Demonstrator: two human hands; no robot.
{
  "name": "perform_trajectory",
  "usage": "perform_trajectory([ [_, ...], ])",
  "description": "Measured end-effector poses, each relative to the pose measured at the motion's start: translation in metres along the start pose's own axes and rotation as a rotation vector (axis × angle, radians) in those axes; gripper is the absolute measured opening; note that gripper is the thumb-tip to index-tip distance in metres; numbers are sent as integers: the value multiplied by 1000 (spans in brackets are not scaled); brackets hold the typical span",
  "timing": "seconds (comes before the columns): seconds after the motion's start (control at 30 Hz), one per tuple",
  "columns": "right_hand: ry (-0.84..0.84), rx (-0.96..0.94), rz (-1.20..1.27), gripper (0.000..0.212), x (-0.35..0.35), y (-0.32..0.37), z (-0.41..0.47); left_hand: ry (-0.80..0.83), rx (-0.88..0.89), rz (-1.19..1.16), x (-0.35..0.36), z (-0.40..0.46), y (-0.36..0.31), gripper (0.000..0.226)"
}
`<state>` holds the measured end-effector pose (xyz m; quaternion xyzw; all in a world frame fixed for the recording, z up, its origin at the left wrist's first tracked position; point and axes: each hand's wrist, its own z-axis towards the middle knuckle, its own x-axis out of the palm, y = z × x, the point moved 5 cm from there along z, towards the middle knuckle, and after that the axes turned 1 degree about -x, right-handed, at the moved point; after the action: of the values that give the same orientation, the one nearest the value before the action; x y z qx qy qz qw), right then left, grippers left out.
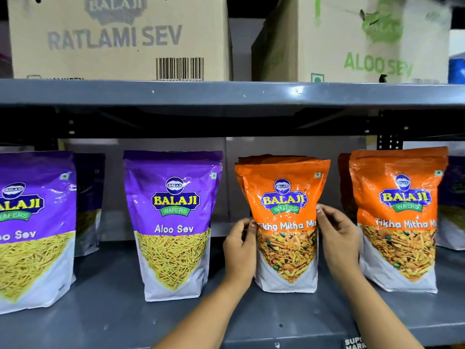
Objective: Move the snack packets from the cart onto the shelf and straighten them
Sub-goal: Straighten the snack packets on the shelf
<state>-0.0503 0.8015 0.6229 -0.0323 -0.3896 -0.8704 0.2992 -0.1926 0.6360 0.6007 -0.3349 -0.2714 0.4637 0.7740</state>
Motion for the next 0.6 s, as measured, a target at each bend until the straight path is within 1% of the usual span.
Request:
perform_trajectory([
  [0.1, -32, -11, -32, 13, 4, 1, 3, -27, 2, 41, 0, 3, 0, 18],
  [0.17, -74, -10, -71, 12, 5, 0, 5, -62, -78, 1, -2, 5, 2, 19],
  [0.2, -102, 21, -67, 13, 4, -4, 7, -90, -139, -47, -3, 6, 4, 20],
  [0.3, -166, 297, 181, 17, 5, -21, 8, -169, -339, -255, -2, 4, 11, 25],
  [0.33, -175, 366, 251, 16, 7, -24, 6, -175, -392, -323, 0, 3, 13, 24],
  [0.37, -173, 393, 265, 17, 7, -26, 5, -179, -423, -369, 2, 2, 14, 24],
  [0.43, -156, 369, 230, 22, 6, -23, 4, -192, -421, -376, 3, 3, 15, 24],
  [0.6, -97, 273, 108, 27, 2, -9, 7, -233, -309, -313, 2, 3, 15, 25],
])
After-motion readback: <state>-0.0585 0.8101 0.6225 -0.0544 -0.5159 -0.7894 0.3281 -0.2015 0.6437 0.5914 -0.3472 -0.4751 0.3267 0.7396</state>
